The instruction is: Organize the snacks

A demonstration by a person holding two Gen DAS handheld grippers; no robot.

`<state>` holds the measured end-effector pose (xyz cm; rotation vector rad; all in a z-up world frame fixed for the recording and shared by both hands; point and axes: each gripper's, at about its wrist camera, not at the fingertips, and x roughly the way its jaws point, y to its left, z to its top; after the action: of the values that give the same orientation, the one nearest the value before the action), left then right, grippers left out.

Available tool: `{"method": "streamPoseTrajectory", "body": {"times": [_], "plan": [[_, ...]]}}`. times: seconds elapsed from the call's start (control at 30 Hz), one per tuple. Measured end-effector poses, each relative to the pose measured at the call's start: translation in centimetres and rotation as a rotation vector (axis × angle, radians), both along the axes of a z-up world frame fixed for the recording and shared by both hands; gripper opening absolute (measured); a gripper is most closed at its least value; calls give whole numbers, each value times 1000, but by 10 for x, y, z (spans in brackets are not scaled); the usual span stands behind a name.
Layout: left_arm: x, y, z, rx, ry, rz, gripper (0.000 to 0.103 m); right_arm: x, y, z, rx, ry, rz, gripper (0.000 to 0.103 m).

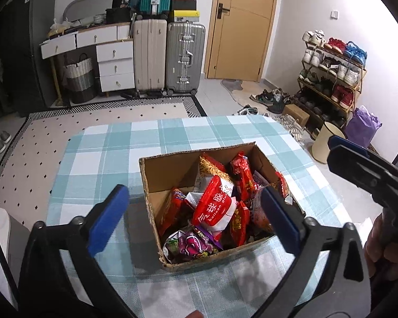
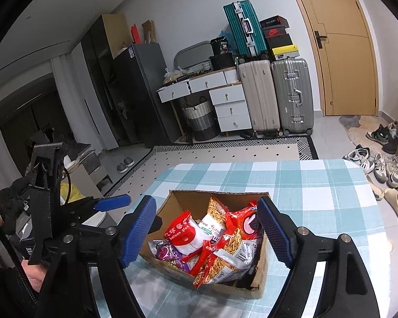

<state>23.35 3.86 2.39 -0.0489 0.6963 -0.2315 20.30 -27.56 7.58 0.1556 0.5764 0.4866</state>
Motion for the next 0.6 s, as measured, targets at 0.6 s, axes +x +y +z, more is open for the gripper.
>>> {"method": "streamPoseTrajectory", "body": {"times": [0.6], "plan": [[-50,10,32,51,-106,48,102,-46,-4,20,8,-66,-24,98]]}}
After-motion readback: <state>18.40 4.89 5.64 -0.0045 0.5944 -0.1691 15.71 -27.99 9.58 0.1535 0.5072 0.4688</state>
